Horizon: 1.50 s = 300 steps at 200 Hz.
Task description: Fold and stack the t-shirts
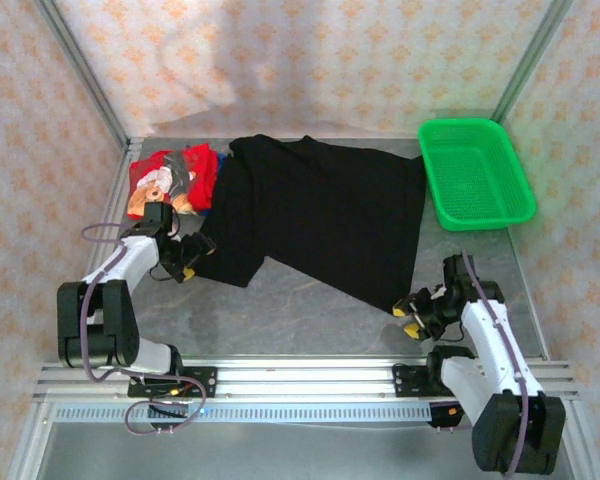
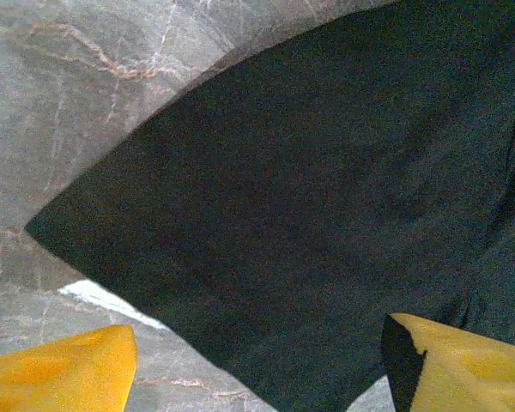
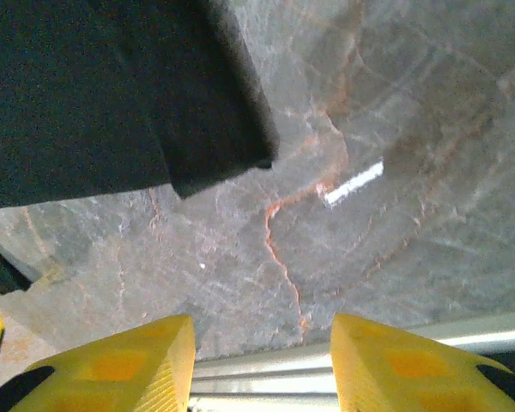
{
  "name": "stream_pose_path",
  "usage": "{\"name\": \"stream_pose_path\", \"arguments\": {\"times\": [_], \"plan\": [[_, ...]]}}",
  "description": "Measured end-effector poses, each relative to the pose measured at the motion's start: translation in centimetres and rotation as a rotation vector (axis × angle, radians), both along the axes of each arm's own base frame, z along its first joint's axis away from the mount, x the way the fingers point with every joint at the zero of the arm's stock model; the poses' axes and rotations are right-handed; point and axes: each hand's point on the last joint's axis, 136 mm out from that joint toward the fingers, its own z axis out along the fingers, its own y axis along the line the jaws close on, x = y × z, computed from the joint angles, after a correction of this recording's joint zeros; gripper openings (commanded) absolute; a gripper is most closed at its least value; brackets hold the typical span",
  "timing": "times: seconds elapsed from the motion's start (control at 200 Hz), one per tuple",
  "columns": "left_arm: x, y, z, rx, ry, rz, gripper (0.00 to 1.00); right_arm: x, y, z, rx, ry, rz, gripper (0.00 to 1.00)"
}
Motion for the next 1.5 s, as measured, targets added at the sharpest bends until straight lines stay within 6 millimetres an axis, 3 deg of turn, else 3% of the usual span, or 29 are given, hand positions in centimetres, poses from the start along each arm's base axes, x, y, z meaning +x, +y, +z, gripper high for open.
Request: {"name": "stream_pose_path", "arguments": {"times": [0.365, 0.645, 0.816, 0.956, 1.071, 1.136, 1.191, 1.321, 1.501], "plan": [[1.1, 0.2, -1.1, 0.005, -0.031, 0.001, 0.73, 2.5, 0.5, -2.0, -0.098, 0.024, 0.078, 0.42], [1.9, 0.3, -2.4, 0.005, -0.026, 0.002, 0.71, 4.8, 0.2, -1.9, -0.185, -0.015, 0.103, 0.36], [2.6, 0.2, -2.5, 0.006, -0.039, -0.004, 0.7, 5.1, 0.4, -2.2, -0.195, -0.015, 0.113, 0.35], [3.1, 0.2, -2.7, 0.006, -0.045, -0.005, 0.67, 5.0, 1.0, -2.5, -0.202, -0.001, 0.146, 0.28], [3.6, 0.2, -2.8, 0.004, -0.053, -0.005, 0.6, 4.7, 1.4, -2.7, -0.218, 0.008, 0.182, 0.16], [3.7, 0.3, -2.9, 0.005, -0.054, -0.002, 0.49, 4.6, 1.5, -2.8, -0.225, 0.009, 0.192, 0.04], [3.6, 0.3, -3.0, 0.009, -0.051, -0.01, 0.39, 4.5, 1.3, -2.9, -0.24, 0.017, 0.185, 0.0], [3.3, 0.4, -3.5, 0.018, -0.039, -0.013, 0.25, 4.2, 0.5, -2.3, -0.282, 0.009, 0.168, 0.0], [2.8, 0.7, -3.8, 0.039, -0.024, -0.008, 0.09, 5.1, -0.3, 1.0, -0.318, -0.086, 0.136, 0.0]]}}
